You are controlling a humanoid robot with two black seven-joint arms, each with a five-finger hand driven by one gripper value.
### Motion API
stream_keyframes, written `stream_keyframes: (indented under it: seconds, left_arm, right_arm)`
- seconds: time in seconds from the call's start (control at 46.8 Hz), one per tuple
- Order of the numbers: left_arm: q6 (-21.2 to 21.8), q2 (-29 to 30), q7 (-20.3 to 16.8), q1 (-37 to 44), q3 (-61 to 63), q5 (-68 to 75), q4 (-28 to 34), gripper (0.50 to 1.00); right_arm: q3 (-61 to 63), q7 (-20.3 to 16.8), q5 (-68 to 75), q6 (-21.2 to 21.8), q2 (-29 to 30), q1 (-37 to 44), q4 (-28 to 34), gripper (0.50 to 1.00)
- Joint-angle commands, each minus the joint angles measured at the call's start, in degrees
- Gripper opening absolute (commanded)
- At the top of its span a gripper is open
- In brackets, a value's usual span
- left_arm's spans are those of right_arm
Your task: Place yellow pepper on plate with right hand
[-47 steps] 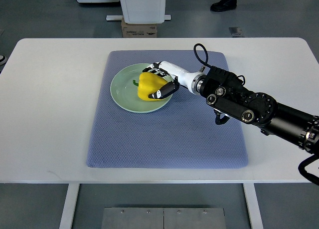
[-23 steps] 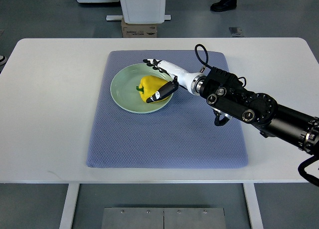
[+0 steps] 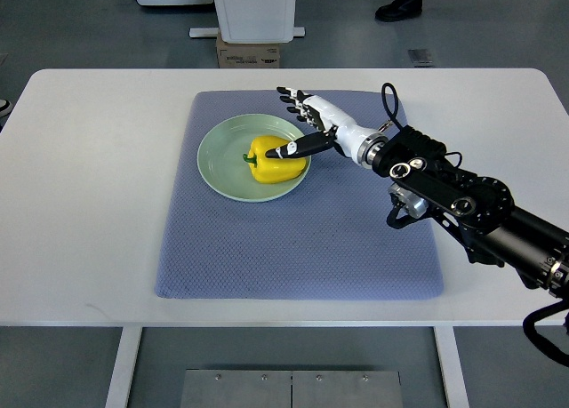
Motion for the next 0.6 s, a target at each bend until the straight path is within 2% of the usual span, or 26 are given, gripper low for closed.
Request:
stream_keyframes:
  seconds: [0.0,0.256,0.577]
  left_arm:
    - [0.00,0.00,0.01,0.00,0.00,0.01,0.00,1.000]
    - [0.00,0.00,0.01,0.00,0.00,0.01,0.00,1.000]
    - [0.00,0.00,0.01,0.00,0.00,0.01,0.00,1.000]
  right_arm:
    - [5.53,0.27,0.37,-0.02,-0.55,-2.39,0.09,0.998]
    - [21.27,0.36,3.18,-0.02,-0.90,-7.40,0.80,1.000]
    - [32.35,1.06,4.06,-0.02,-0.73,-12.76,1.15,1.000]
